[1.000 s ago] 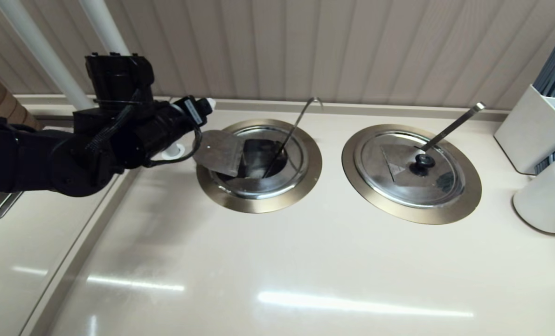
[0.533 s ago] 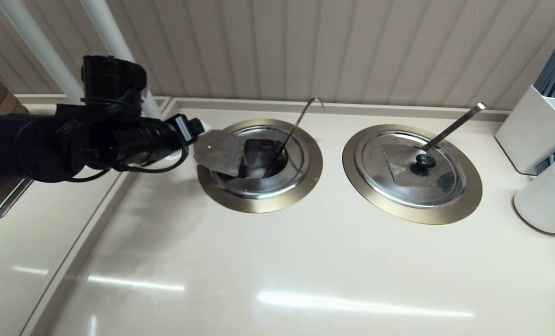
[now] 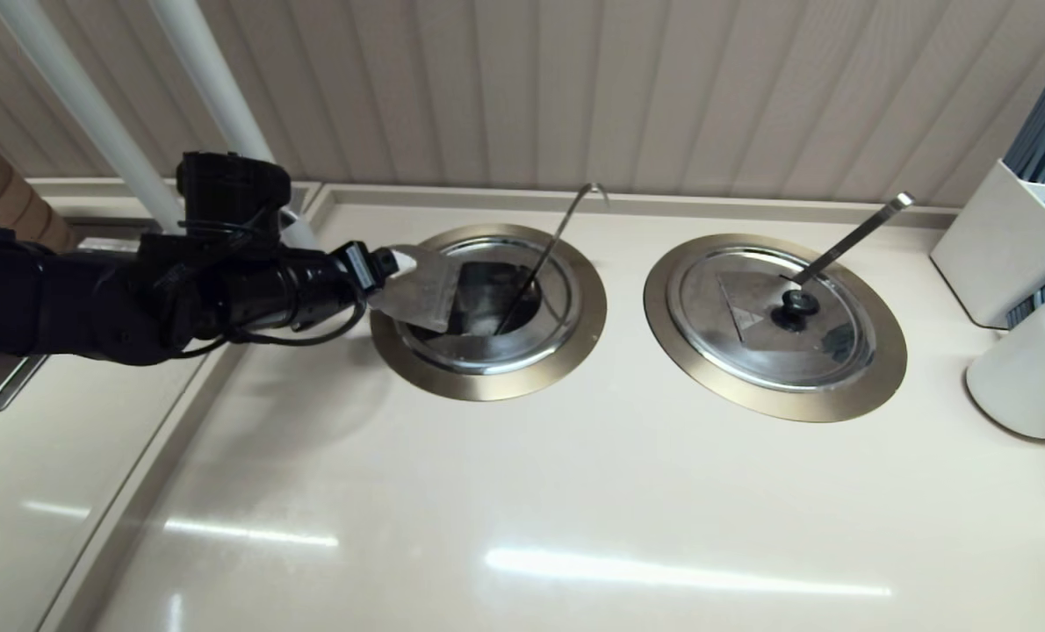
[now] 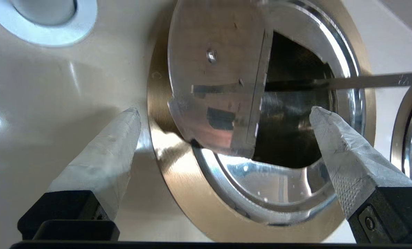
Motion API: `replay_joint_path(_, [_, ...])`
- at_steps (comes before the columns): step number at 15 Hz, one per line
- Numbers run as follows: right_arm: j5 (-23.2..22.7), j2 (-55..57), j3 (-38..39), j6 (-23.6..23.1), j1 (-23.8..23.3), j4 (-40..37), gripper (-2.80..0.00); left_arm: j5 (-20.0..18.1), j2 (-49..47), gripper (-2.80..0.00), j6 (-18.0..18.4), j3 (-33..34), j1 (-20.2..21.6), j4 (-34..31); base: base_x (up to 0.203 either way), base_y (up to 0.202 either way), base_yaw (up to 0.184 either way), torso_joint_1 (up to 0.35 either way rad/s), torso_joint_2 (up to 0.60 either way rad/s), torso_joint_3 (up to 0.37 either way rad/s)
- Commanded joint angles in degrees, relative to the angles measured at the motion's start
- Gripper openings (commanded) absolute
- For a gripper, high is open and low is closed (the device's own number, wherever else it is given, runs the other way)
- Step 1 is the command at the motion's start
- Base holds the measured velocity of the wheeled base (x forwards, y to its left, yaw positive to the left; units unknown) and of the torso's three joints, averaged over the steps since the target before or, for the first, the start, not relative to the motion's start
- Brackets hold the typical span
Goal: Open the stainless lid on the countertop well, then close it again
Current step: Close the lid
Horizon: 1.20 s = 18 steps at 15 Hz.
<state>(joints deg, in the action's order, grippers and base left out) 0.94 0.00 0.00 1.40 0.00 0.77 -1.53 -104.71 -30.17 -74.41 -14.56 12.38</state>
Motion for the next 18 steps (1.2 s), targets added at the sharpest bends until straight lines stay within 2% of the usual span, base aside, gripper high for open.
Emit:
replay_joint_path(1, [0.03, 0.00, 0.26, 0.00, 0.00, 0.02, -2.80, -1.18, -1.02, 0.00, -0.15, 1.08, 0.83, 1.47, 0.000, 0.000, 0.000, 0.000, 0.00, 0.000])
replay_joint_path(5, [0.03, 0.00, 0.26, 0.00, 0.00, 0.02, -2.80, -5.45, -1.46, 0.00, -0.35, 1.90, 2.89, 1.80, 0.000, 0.000, 0.000, 0.000, 0.00, 0.000])
replay_joint_path(7, [0.03, 0.00, 0.26, 0.00, 0.00, 0.02, -2.80, -8.86, -1.64, 0.00, -2.01, 1.99, 3.54, 2.13, 0.000, 0.000, 0.000, 0.000, 0.00, 0.000])
replay_joint_path(9, [0.03, 0.00, 0.26, 0.00, 0.00, 0.02, -2.80, -10.74, -1.33, 0.00, -3.27, 2.00, 4.34, 2.61, 0.000, 0.000, 0.000, 0.000, 0.00, 0.000])
replay_joint_path(11, [0.03, 0.00, 0.26, 0.00, 0.00, 0.02, -2.80, -12.72, -1.08, 0.00, -4.71, 3.46, 4.64, 6.43, 0.000, 0.000, 0.000, 0.000, 0.00, 0.000])
replay_joint_path(13, [0.03, 0.00, 0.26, 0.00, 0.00, 0.02, -2.80, -14.06, -1.49, 0.00, -5.73, 6.36, 4.79, 15.61, 0.000, 0.000, 0.000, 0.000, 0.00, 0.000])
replay_joint_path(16, [0.03, 0.00, 0.26, 0.00, 0.00, 0.02, -2.80, -14.56, -1.55, 0.00, -6.69, 6.38, 4.70, 15.31, 0.000, 0.000, 0.000, 0.000, 0.00, 0.000])
replay_joint_path(18, [0.03, 0.00, 0.26, 0.00, 0.00, 0.02, -2.80, -16.22, -1.81, 0.00, -7.62, 6.21, 4.63, 15.40, 0.000, 0.000, 0.000, 0.000, 0.00, 0.000])
